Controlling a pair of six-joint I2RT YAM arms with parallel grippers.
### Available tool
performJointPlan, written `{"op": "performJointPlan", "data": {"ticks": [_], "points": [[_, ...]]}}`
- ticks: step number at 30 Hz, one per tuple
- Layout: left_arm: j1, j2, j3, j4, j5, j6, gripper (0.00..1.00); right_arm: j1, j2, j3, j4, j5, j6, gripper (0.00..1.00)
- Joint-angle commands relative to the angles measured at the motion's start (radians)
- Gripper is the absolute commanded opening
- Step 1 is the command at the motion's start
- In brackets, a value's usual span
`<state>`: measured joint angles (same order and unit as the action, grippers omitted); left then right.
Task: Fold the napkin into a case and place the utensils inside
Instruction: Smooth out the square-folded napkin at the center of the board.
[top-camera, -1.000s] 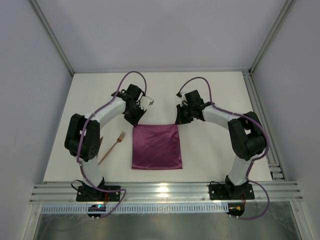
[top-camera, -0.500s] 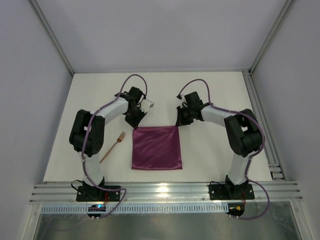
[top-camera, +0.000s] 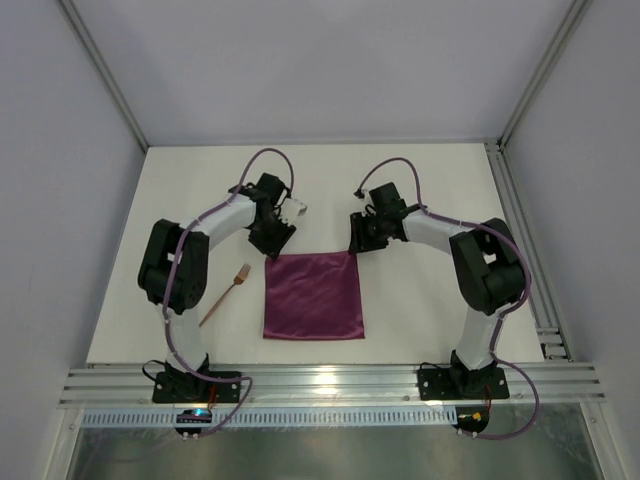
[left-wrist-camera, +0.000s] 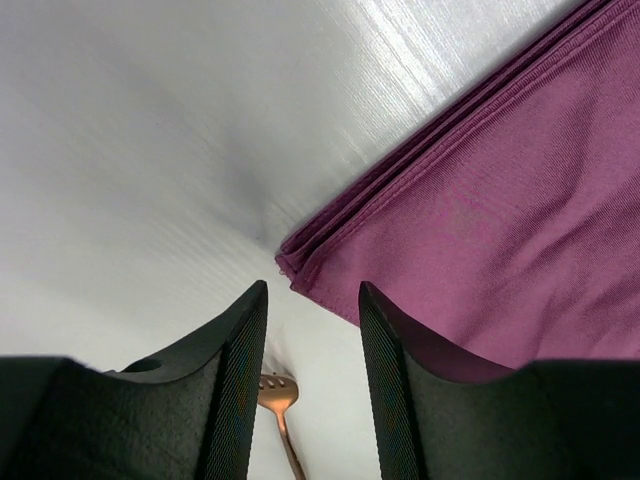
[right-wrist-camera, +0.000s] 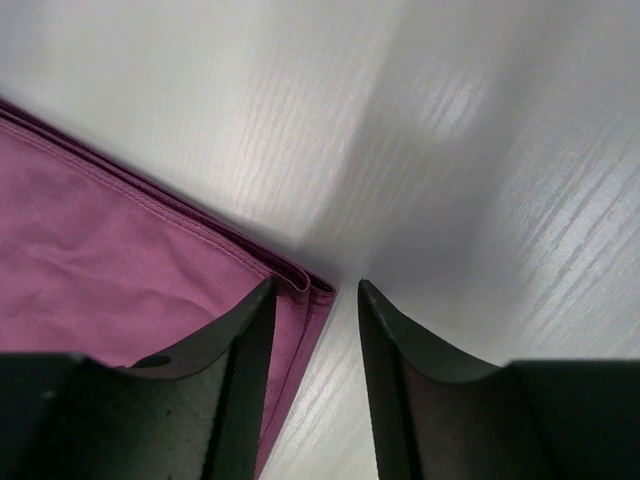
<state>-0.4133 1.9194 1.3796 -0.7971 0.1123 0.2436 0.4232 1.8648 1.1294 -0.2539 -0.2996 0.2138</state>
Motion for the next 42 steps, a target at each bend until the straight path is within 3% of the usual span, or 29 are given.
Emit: {"op": "performJointPlan", "data": {"ticks": [1, 4, 7, 11, 14, 17, 21, 28, 42], "points": [[0.005, -0.088, 0.036, -0.011, -0.008, -0.004, 0.44, -0.003, -0.09, 0.052, -0.047, 0.042, -0.024, 0.46], [0.005, -0.16, 0.039, -0.04, 0.026, -0.01, 0.42, -0.001, -0.171, 0.056, -0.09, 0.088, -0.027, 0.49], [-0.007, -0.25, 0.006, -0.102, 0.098, 0.008, 0.31, 0.02, -0.246, 0.009, -0.125, 0.137, -0.011, 0.47], [-0.071, -0.338, -0.114, -0.191, 0.176, 0.071, 0.22, 0.11, -0.381, -0.135, -0.12, 0.128, 0.056, 0.26], [-0.151, -0.381, -0.223, -0.243, 0.196, 0.121, 0.21, 0.247, -0.452, -0.236, -0.09, 0.099, 0.128, 0.1], [-0.26, -0.422, -0.309, -0.234, 0.165, 0.148, 0.22, 0.351, -0.484, -0.339, 0.016, 0.015, 0.197, 0.03], [-0.358, -0.444, -0.393, -0.171, 0.155, 0.151, 0.22, 0.384, -0.507, -0.477, 0.12, -0.027, 0.308, 0.03], [-0.394, -0.41, -0.485, -0.076, 0.093, 0.141, 0.23, 0.396, -0.506, -0.638, 0.2, -0.032, 0.364, 0.03], [-0.401, -0.368, -0.59, 0.009, 0.046, 0.191, 0.23, 0.39, -0.546, -0.662, -0.014, 0.172, 0.395, 0.03]]}}
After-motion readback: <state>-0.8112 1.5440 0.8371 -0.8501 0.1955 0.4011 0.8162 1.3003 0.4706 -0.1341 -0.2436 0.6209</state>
